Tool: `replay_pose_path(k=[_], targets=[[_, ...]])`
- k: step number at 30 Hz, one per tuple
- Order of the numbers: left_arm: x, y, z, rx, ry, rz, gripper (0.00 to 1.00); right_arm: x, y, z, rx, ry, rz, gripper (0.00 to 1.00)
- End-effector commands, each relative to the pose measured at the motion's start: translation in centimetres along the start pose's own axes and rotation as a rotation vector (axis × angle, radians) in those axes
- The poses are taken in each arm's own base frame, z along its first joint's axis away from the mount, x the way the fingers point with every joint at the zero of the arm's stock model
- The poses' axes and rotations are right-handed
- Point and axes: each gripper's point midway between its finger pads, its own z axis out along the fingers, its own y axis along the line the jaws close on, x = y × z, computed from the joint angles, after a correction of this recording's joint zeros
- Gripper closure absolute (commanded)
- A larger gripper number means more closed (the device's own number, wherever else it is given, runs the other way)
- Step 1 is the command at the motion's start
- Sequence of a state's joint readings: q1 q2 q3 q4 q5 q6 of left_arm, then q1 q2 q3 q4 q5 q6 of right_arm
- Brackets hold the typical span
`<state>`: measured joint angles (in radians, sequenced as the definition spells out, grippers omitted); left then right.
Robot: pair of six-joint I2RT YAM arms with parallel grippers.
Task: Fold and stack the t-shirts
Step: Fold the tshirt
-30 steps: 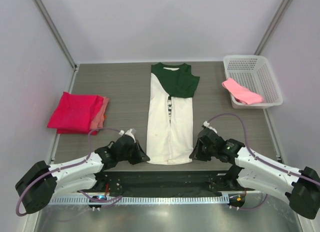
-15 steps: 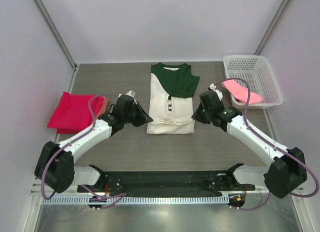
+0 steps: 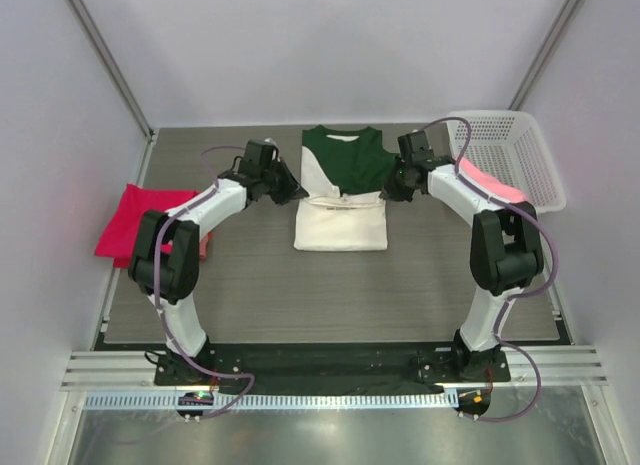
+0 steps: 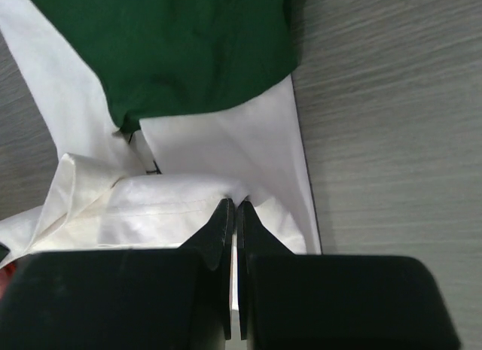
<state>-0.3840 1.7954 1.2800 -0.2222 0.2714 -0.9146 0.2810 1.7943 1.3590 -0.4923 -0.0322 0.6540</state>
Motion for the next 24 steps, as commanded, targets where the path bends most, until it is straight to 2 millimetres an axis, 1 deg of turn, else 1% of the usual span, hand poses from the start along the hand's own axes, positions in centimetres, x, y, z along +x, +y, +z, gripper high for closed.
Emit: replay_pose_path(k=[1, 3, 5, 6, 7, 8, 9, 10, 11, 12, 13, 14, 15, 16, 17, 18, 19, 20, 21, 22, 23, 24], targets=[[-2.6, -1.3, 0.3, 0.056, -0.011, 0.024, 1.00, -2.6, 2.0, 0.2, -0.086, -0.018, -0.023, 0.99], [-3.0, -1.2, 0.9, 0.058, -0.004, 0.022, 1.00, -3.5, 2.4, 0.4, -0.094, -0.029, -0.027, 0.99], [-3.5, -1.3, 1.7, 0.070, 0.007, 0.024, 0.99, -4.0, 2.0, 0.9, -0.088, -0.029, -0.022, 0.99], [-3.6, -1.3, 2.0, 0.072, 0.013, 0.020, 0.99, -4.3, 2.2, 1.0, -0.093, -0.034, -0.021, 0.99], [-3.8, -1.2, 2.6, 0.073, 0.019, 0.019, 0.99, -4.5, 2.0, 1.3, -0.089, -0.031, -0.016, 0.99], [-3.8, -1.4, 2.8, 0.084, 0.031, 0.016, 0.98, -4.7, 2.0, 1.5, -0.090, -0.030, -0.014, 0.99], [-4.2, -1.8, 3.0, 0.095, 0.029, 0.019, 0.98, -4.6, 2.2, 1.7, -0.098, -0.023, -0.015, 0.99], [-4.1, -1.1, 3.8, 0.083, 0.043, 0.010, 0.97, -4.7, 2.2, 1.9, -0.100, -0.020, -0.014, 0.97], [-4.0, -0.8, 4.3, 0.077, 0.051, 0.002, 0.90, -4.5, 2.0, 2.6, -0.091, -0.007, -0.011, 0.88], [-4.3, -0.7, 4.5, 0.079, 0.054, -0.003, 0.78, -4.9, 2.1, 2.7, -0.091, -0.016, 0.009, 0.56], [-4.4, -0.4, 4.8, 0.073, 0.058, -0.009, 0.63, -5.0, 1.8, 2.9, -0.072, -0.023, 0.024, 0.47], [-4.3, -0.1, 4.9, 0.068, 0.061, -0.008, 0.45, -4.9, 1.8, 2.7, -0.079, -0.030, 0.033, 0.45], [-4.2, 0.8, 4.8, 0.040, 0.047, -0.004, 0.39, -4.9, 1.9, 2.2, -0.086, -0.040, 0.047, 0.36], [-4.3, 1.1, 4.5, 0.023, 0.031, 0.003, 0.29, -5.2, 2.1, 1.8, -0.101, -0.063, 0.046, 0.29], [-4.8, 0.4, 3.0, 0.033, -0.001, 0.024, 0.16, -5.0, 2.0, 1.4, -0.098, -0.073, 0.041, 0.28], [-4.3, 1.7, 2.8, -0.009, -0.014, 0.035, 0.14, -4.5, 1.5, 0.4, -0.092, -0.078, 0.035, 0.28], [-4.2, 1.9, 2.1, -0.019, -0.024, 0.040, 0.10, -4.1, 1.2, 0.1, -0.092, -0.078, 0.029, 0.28], [-3.8, 2.1, 1.5, -0.023, -0.028, 0.046, 0.09, -3.5, 1.2, -0.5, -0.100, -0.070, 0.023, 0.28], [-2.9, 2.6, 0.3, -0.032, -0.025, 0.045, 0.08, -2.3, 0.3, -1.2, -0.093, -0.058, 0.021, 0.32], [-2.4, 3.0, -0.1, -0.037, -0.022, 0.041, 0.08, -1.7, 0.1, -1.7, -0.099, -0.059, 0.016, 0.34], [-1.7, 3.4, -0.5, -0.041, -0.012, 0.038, 0.09, -0.7, -0.2, -1.9, -0.102, -0.045, 0.011, 0.37], [-0.4, 4.1, -1.4, -0.046, -0.004, 0.033, 0.10, 1.5, -1.5, -1.6, -0.087, -0.001, 0.013, 0.41]])
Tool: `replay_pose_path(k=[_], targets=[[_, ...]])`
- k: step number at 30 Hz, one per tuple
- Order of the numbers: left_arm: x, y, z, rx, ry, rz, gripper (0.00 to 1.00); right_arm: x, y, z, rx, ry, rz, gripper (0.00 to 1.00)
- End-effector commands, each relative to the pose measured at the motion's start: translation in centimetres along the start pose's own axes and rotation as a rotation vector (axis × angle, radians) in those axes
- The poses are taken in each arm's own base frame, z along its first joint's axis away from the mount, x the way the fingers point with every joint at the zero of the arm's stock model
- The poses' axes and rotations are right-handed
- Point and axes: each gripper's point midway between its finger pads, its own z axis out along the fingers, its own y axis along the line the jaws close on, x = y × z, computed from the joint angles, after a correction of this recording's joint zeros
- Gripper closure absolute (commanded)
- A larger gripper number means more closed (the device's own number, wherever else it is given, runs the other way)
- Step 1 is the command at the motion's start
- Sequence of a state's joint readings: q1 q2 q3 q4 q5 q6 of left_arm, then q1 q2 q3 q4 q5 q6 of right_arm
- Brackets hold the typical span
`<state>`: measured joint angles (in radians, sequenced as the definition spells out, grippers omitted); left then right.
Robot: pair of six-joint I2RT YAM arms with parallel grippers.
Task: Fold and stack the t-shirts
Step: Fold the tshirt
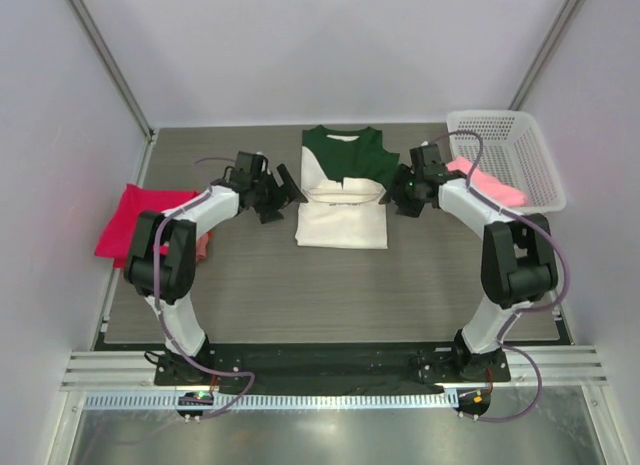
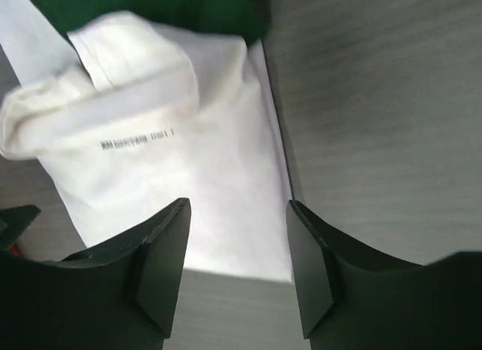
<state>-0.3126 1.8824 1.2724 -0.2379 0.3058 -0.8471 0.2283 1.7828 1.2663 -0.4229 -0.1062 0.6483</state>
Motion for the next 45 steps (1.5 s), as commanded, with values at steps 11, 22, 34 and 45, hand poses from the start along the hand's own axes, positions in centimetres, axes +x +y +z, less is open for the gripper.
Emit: replay_pose_path(k=[11, 22, 34, 45], targets=[[7.2, 2.8, -3.3, 0.062, 0.049, -0.007, 0.35, 8.8, -2.6, -2.3, -0.079, 0.104, -0.030, 0.65], [9.4, 3.3, -1.1, 0.058, 0.114, -0.037, 0.37, 10.5, -3.7, -0.2, -0.074, 0.142, -0.020, 0.57], [10.1, 4.3, 0.4, 0.042, 0.124, -0.060, 0.61, 10.4, -3.9, 1.0, -0.069, 0.133, -0.003, 0.86], [9.4, 3.2, 0.2, 0.082, 0.096, -0.041, 1.00, 9.6, -3.0, -0.6, -0.109, 0.093, -0.020, 0.99]])
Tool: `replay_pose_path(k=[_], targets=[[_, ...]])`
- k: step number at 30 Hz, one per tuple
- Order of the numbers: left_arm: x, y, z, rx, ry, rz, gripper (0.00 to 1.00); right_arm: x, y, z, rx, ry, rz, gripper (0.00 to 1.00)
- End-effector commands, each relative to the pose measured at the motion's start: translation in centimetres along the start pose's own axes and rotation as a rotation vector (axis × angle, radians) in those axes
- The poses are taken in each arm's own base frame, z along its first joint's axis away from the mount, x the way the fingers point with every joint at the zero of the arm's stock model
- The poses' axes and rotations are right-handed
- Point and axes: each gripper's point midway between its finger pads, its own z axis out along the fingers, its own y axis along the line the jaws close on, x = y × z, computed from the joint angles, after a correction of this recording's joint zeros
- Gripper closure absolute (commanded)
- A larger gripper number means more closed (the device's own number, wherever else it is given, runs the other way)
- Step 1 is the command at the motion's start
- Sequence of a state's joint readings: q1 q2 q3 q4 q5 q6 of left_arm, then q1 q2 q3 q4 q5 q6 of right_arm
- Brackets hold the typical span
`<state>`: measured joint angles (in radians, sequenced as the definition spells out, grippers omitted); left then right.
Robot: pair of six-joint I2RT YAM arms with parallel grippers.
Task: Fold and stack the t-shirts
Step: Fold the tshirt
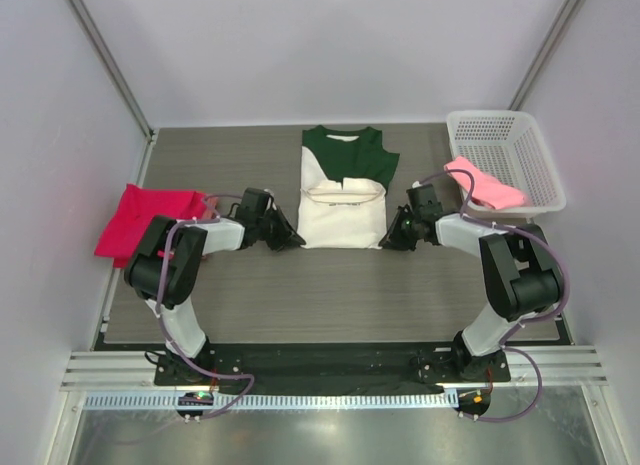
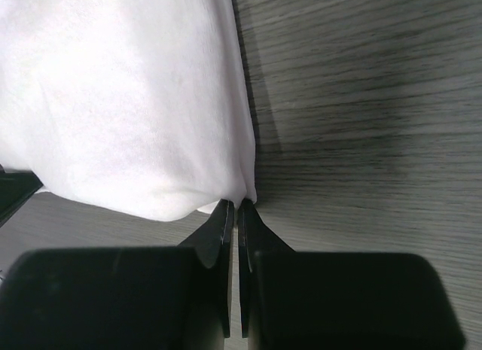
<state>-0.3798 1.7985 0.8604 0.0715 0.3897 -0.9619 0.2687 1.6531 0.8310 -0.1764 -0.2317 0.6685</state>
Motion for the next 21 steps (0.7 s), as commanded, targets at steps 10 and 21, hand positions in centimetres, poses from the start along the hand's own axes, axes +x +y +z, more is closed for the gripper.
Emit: replay_pose_path(k=[10, 21], targets=[[2.5, -3.3, -5.1, 0.128, 0.010, 0.080, 1.00, 1.4, 1.6, -5.9, -0.070, -0.005, -0.068, 0.99], [7.0, -5.8, -12.0, 0.205, 0.030, 0.151, 1.00, 2.0, 4.6, -15.5, -0.185, -0.104, -0.142, 0.99]])
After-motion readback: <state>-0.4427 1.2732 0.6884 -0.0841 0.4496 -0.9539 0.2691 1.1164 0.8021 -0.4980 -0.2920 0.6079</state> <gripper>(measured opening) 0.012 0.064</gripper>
